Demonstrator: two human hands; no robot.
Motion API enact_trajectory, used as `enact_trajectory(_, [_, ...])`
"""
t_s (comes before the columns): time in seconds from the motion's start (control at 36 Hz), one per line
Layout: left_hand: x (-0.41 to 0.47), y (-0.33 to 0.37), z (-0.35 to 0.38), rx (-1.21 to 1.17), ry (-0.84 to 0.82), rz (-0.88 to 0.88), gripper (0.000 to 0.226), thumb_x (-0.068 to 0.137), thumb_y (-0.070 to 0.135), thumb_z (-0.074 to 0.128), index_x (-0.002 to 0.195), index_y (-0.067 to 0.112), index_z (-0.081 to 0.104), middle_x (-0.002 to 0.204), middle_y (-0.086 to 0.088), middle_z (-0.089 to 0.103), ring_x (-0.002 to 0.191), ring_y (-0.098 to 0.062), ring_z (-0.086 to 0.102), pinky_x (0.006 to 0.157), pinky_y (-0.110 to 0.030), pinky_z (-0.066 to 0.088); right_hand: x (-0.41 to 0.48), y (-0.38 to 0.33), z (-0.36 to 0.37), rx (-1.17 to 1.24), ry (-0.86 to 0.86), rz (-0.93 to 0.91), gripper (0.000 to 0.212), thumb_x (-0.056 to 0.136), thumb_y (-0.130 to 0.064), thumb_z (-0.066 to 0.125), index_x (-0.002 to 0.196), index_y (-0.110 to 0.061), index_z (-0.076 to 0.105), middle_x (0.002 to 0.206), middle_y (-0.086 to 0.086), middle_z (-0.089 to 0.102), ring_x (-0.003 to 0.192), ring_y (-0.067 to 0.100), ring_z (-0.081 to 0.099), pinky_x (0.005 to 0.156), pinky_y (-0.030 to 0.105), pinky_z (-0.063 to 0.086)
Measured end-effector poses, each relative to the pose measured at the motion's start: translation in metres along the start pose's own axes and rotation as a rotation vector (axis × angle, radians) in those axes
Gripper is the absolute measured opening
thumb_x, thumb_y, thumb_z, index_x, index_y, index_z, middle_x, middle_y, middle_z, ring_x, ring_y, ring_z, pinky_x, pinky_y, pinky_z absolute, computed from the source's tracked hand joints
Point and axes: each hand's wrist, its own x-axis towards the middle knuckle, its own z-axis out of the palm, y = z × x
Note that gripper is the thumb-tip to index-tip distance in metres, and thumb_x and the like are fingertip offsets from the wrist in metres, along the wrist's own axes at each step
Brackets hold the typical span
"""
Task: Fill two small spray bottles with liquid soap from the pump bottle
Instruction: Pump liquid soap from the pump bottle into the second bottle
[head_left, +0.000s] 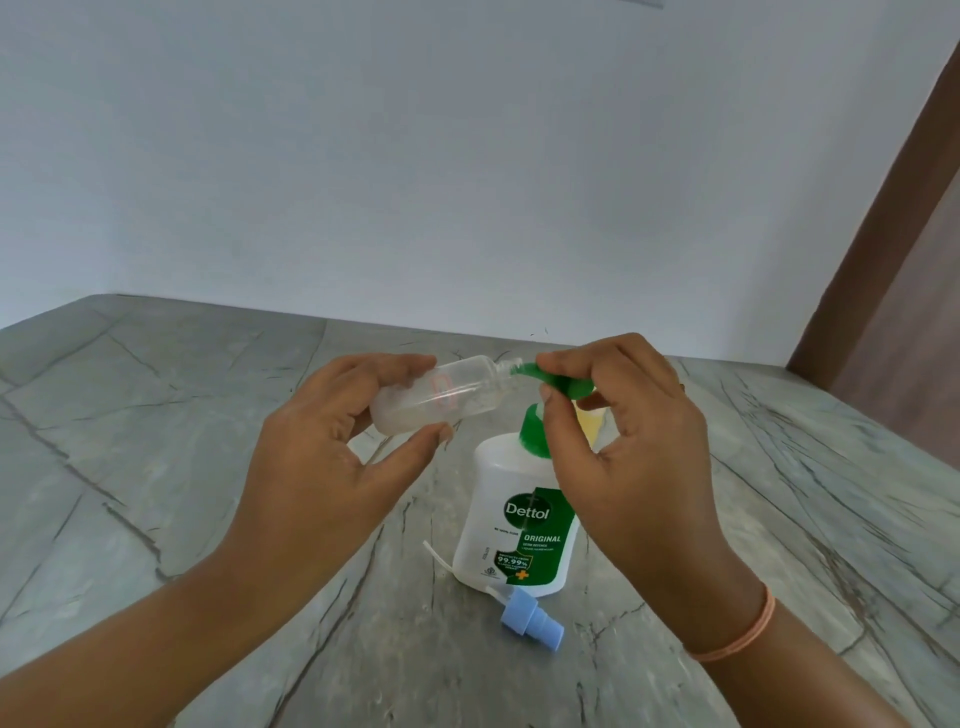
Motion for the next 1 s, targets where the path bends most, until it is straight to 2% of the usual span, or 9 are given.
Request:
enact_trajectory(0.14, [0.0, 0.001, -0.001, 0.003, 0.006, 0.0, 0.038, 0.069, 0.036, 0.067, 0.106, 0.038, 0.056, 0.102, 0.027, 0.055, 0.098, 0.008, 0.055, 0.078, 0.002, 0.04, 0.004, -0.002, -0.005, -0.006, -0.001, 0.002, 0.012, 0.08, -0.01, 0.058, 0.087, -0.012, 0.067, 0.084, -0.005, 0.059, 0.08, 0.017, 0.057, 0.067, 0.036, 0.052])
enact_trajectory(0.31, [-0.001, 0.002, 0.0, -0.016, -0.003, -0.006, 0.039, 0.069, 0.035, 0.068, 0.107, 0.032, 0.059, 0.102, 0.024, 0.057, 0.097, 0.008, 0.055, 0.078, 0.001, 0.042, -0.001, 0.002, 0.004, 0.013, 0.066, -0.027, 0.014, 0.082, -0.015, 0.052, 0.086, -0.01, 0.065, 0.085, -0.005, 0.056, 0.079, 0.018, 0.055, 0.065, 0.038, 0.05])
enact_trajectory(0.5, [0.003, -0.002, -0.003, -0.046, -0.032, -0.002, 0.037, 0.067, 0.037, 0.067, 0.104, 0.035, 0.061, 0.102, 0.023, 0.059, 0.096, 0.004, 0.058, 0.079, -0.002, 0.044, -0.01, 0.007, 0.017, 0.018, 0.161, -0.086, 0.012, 0.08, -0.007, 0.053, 0.082, -0.003, 0.064, 0.081, 0.003, 0.059, 0.077, 0.01, 0.048, 0.064, 0.041, 0.047])
enact_trajectory(0.67, [0.006, -0.001, -0.005, -0.049, -0.047, -0.005, 0.037, 0.066, 0.039, 0.066, 0.102, 0.041, 0.058, 0.103, 0.024, 0.058, 0.097, 0.007, 0.057, 0.078, 0.0, 0.043, -0.004, 0.004, 0.01, 0.0, 0.093, -0.034, 0.015, 0.081, -0.015, 0.05, 0.086, -0.008, 0.063, 0.084, -0.004, 0.055, 0.077, 0.016, 0.052, 0.064, 0.037, 0.049])
enact_trajectory(0.81, [0.007, 0.002, -0.006, -0.051, -0.042, -0.014, 0.038, 0.065, 0.039, 0.067, 0.102, 0.041, 0.059, 0.103, 0.024, 0.059, 0.098, 0.004, 0.058, 0.078, -0.001, 0.044, 0.001, 0.002, 0.002, -0.015, 0.047, -0.022, 0.017, 0.081, -0.018, 0.05, 0.088, -0.011, 0.063, 0.085, -0.005, 0.056, 0.081, 0.018, 0.054, 0.065, 0.036, 0.05])
enact_trajectory(1.0, [0.006, 0.002, -0.006, -0.058, -0.05, -0.022, 0.038, 0.065, 0.038, 0.068, 0.1, 0.043, 0.058, 0.101, 0.026, 0.058, 0.097, 0.006, 0.057, 0.077, 0.0, 0.043, -0.001, 0.005, 0.01, 0.018, 0.111, -0.021, 0.014, 0.08, -0.014, 0.052, 0.085, -0.009, 0.063, 0.083, -0.005, 0.053, 0.078, 0.015, 0.051, 0.066, 0.033, 0.048])
